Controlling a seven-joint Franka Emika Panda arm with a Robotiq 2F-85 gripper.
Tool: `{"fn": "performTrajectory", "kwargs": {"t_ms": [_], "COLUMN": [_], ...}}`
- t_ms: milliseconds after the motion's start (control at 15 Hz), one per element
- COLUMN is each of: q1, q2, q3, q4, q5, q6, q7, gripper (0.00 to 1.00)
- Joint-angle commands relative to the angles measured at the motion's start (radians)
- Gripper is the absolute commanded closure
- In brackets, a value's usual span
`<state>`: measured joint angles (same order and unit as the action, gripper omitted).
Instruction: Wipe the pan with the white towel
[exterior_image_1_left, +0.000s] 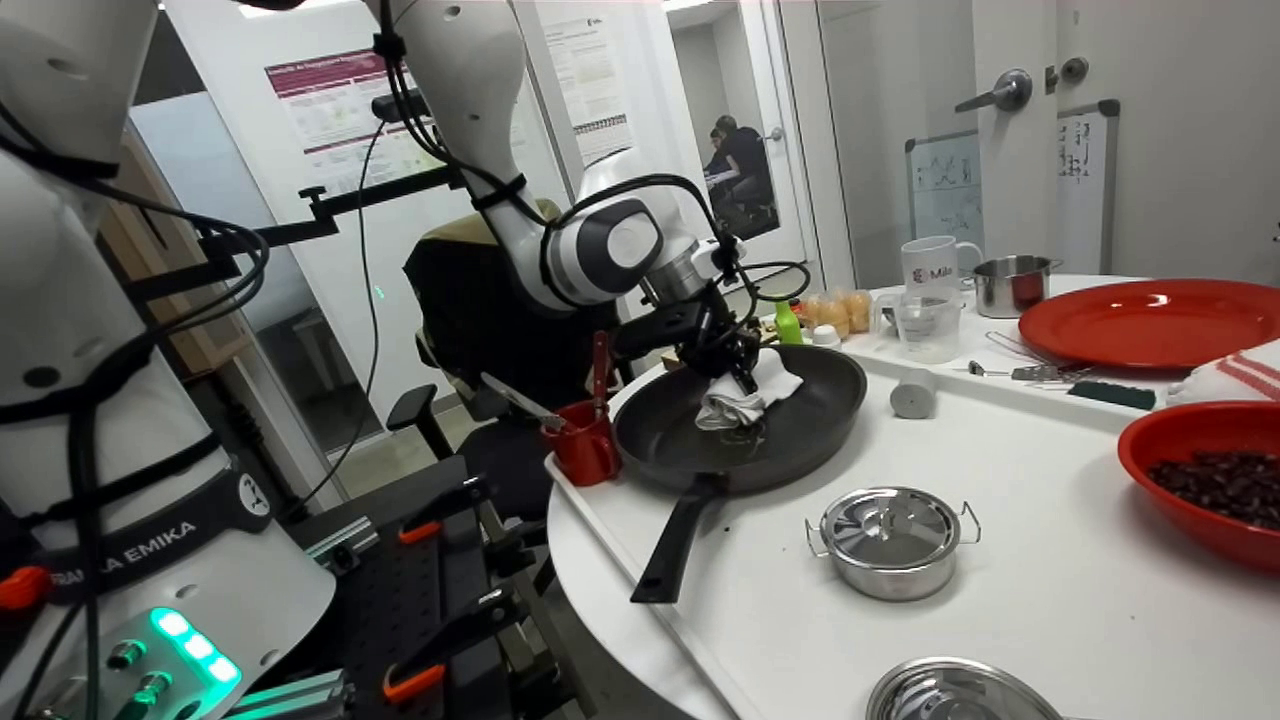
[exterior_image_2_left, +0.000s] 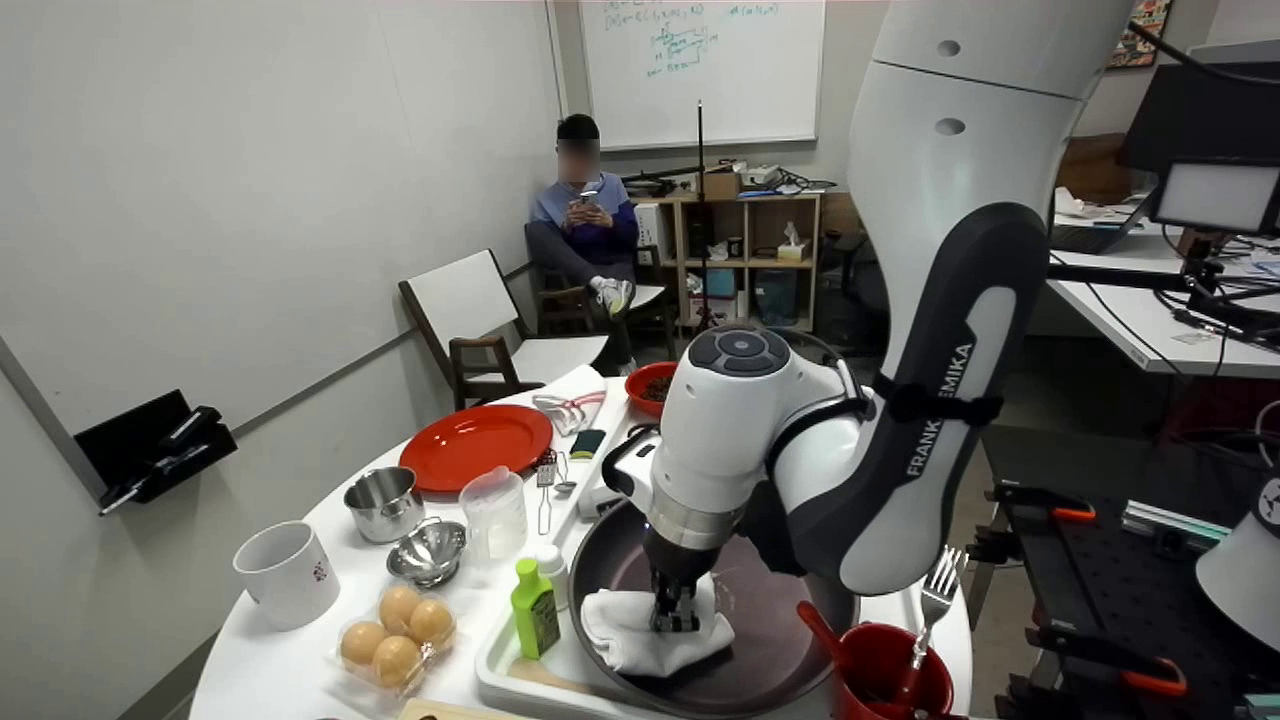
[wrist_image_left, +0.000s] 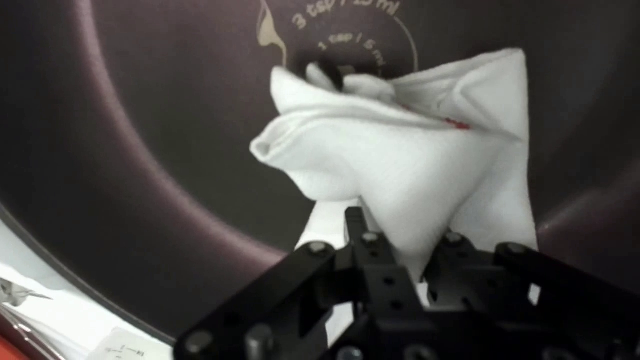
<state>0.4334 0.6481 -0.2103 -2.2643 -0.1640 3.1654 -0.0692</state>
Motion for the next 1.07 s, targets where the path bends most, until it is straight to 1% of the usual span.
{"fn": "performTrajectory", "kwargs": {"t_ms": [0,200,600,867,1000], "q1": [0.01,0.0,-0.033,-0.054,-0.06], "q2": [-0.013,-0.052,-0.141,-0.182,-0.192], "q3": [0.039,0.064,0.073,0.047,0.02], "q4": [-0.065,-0.125,-0.273,-0.343,-0.361], "q5": [-0.031,-0.051,-0.074,-0.067,-0.061], "q6": [0.005,0.016,0.035,0.05,0.057], "q7": [-0.021,-0.051,-0.101,-0.116,-0.12], "gripper": [0.92,0.92,0.92,0.92,0.92]}}
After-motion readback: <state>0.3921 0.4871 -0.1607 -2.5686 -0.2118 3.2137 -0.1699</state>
